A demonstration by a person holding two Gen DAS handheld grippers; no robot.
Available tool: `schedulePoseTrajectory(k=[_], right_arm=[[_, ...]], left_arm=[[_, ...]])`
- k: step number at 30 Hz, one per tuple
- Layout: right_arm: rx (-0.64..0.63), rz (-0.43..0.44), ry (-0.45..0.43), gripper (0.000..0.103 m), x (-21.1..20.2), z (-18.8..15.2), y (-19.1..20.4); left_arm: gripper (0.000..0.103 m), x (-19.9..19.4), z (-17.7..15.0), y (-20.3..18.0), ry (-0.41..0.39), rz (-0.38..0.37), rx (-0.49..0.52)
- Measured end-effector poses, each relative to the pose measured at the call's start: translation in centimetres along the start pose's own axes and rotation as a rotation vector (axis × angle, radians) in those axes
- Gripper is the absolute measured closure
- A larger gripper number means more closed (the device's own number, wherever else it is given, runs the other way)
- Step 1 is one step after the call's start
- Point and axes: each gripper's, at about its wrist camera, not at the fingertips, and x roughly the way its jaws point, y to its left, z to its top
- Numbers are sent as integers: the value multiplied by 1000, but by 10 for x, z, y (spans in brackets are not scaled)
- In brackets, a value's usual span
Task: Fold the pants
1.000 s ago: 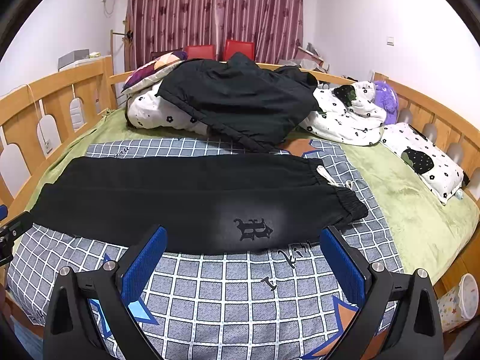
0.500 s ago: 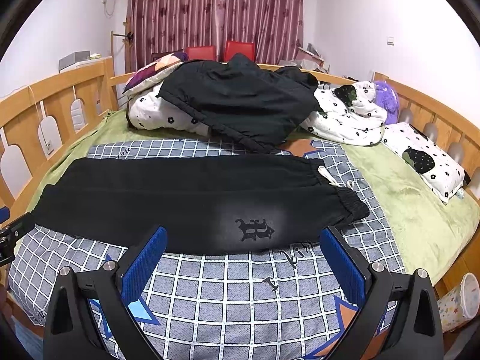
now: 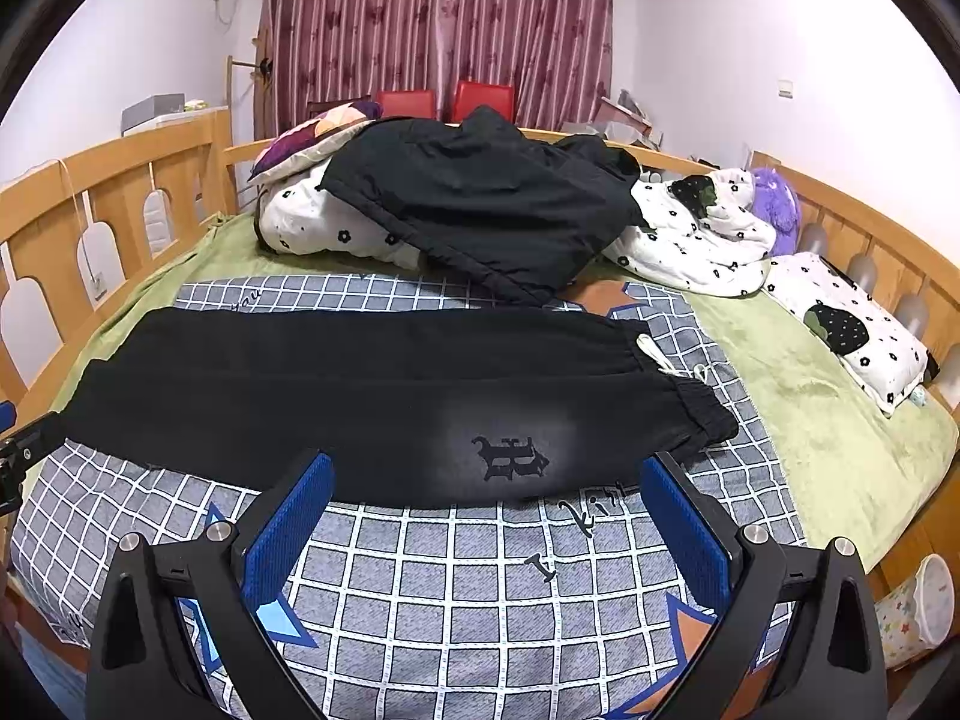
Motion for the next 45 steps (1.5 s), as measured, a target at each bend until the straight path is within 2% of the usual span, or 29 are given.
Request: schedulePoseTrajectory(k=[18, 24, 37, 41, 45], right_arm=[[-36, -40, -14, 3, 0, -1, 4], [-15, 5, -4, 3, 2, -1, 3], [-5, 8, -27, 3, -2, -3, 1], [10, 18, -38, 10, -9, -1, -3], [54, 101, -45, 17, -30, 18, -18]], left_arm=[[0, -5, 6, 4, -13, -34, -14], [0, -7, 7, 8, -19, -39, -29], [0, -11, 8, 4, -24, -58, -14], [0, -25, 13, 6, -52, -68, -6], [0, -42, 32, 19, -55, -98, -35]])
